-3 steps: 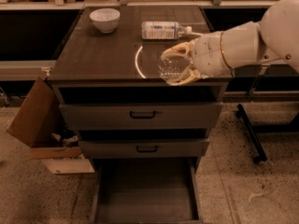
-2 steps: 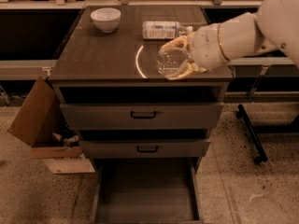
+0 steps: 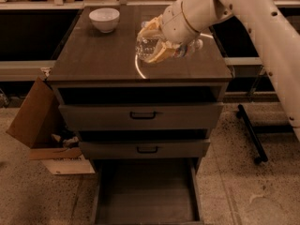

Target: Pick water bottle from bottom drawer and place on counter

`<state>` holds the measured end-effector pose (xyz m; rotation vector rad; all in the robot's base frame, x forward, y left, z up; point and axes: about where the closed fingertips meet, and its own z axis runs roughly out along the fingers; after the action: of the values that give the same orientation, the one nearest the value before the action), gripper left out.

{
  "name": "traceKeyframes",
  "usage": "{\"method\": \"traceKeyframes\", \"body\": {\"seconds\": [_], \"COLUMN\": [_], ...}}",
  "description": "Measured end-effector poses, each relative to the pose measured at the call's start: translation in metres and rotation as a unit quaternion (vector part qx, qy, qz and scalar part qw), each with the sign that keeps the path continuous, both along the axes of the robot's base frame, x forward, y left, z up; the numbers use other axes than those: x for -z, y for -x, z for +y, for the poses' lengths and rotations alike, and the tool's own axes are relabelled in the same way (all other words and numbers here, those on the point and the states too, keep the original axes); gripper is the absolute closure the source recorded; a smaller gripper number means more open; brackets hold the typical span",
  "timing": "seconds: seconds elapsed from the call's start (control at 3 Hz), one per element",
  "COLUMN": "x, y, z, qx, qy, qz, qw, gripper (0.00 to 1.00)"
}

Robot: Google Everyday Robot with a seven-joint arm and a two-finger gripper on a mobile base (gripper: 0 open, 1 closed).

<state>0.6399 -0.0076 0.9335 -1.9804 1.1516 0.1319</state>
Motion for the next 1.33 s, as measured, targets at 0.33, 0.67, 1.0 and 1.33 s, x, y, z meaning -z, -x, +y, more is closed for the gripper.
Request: {"method": "traceKeyframes", "body": {"seconds": [0.33,0.67,1.0,1.33], "x": [0.000,0.020,0.037,0.048], "y": [0.000,-0.024,-0.055,-0.083], "z": [0.000,-0.001,0.002,0.004], "qx": [0.000,0.026,0.053,0.074], "qy": [0.000,-0.008,-0.019,-0.030], "qz": [0.000,0.026,0.047,0.058], "qw": [1.0000,0.9993,0.9973,0.9951], "gripper": [1.00,1.00,1.00,1.00]}}
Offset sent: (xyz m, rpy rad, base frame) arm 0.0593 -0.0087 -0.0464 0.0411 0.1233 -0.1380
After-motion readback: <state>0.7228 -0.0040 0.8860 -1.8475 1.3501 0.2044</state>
